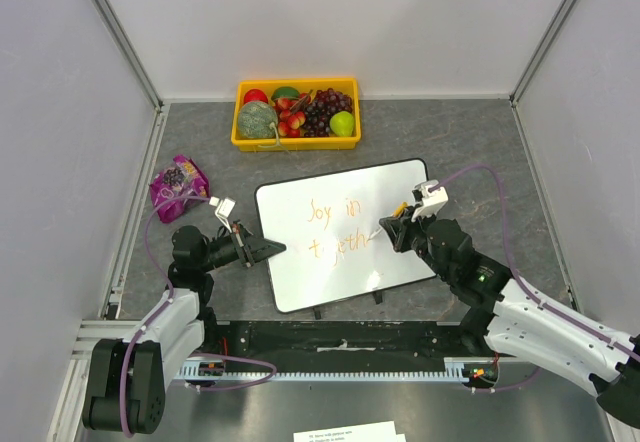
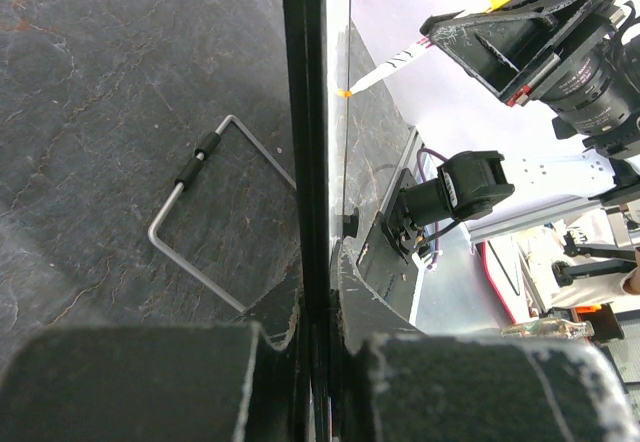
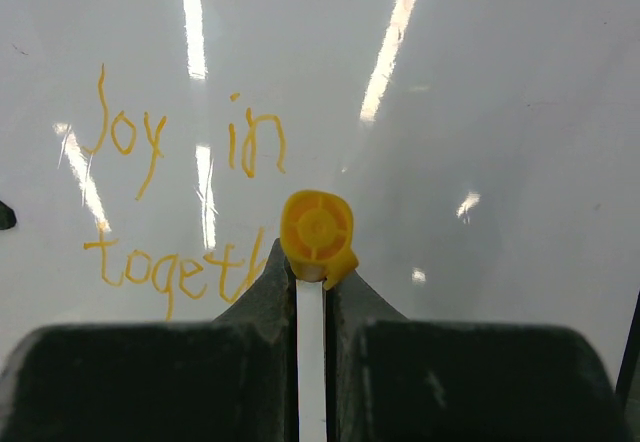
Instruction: Write a sentence on the whiteboard
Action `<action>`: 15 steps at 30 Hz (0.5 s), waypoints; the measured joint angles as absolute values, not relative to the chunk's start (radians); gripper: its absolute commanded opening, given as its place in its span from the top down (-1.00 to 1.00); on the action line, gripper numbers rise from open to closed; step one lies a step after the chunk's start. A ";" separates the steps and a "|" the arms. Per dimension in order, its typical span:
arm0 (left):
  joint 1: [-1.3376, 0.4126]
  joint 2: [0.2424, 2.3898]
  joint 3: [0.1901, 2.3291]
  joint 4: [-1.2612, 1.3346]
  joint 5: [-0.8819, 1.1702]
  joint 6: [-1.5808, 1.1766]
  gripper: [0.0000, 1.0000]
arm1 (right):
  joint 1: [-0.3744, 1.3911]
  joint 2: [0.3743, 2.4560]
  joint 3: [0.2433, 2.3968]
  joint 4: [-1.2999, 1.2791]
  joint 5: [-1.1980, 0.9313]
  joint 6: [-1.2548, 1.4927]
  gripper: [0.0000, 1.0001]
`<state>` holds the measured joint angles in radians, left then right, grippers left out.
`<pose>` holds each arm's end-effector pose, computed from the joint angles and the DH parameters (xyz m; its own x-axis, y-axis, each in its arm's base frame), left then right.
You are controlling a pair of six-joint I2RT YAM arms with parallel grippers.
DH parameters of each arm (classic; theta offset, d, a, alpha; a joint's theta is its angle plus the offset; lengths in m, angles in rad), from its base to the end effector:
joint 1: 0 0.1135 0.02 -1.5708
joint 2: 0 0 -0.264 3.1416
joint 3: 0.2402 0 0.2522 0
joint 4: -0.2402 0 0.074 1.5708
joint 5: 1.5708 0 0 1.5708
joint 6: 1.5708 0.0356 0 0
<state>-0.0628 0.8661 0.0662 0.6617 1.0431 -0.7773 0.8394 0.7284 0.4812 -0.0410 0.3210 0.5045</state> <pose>0.1515 -0.0403 0.1681 -0.7192 -0.3086 -0.6225 0.5349 0.3260 -0.7795 0.1276 0.1254 0.2568 -0.4099 0.2300 -0.8827 -0.3496 0.8542 0.3849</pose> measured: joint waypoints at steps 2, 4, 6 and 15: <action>-0.063 0.867 0.066 0.662 1.043 -0.777 0.96 | 0.839 0.728 0.481 -0.041 0.334 0.505 1.00; -0.063 0.868 0.066 0.662 1.042 -0.777 0.96 | 0.837 0.728 0.481 -0.041 0.345 0.505 1.00; -0.063 0.868 0.066 0.662 1.042 -0.777 0.96 | 0.836 0.729 0.482 -0.041 0.354 0.505 1.00; -0.063 0.869 0.066 0.662 1.042 -0.777 0.96 | 0.829 0.754 0.511 -0.043 0.391 0.501 1.00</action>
<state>-0.0628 0.8688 0.0662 0.6617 1.0424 -0.7773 0.8291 0.7540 0.5114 -0.0433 0.3908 0.5011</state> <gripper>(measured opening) 0.083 0.080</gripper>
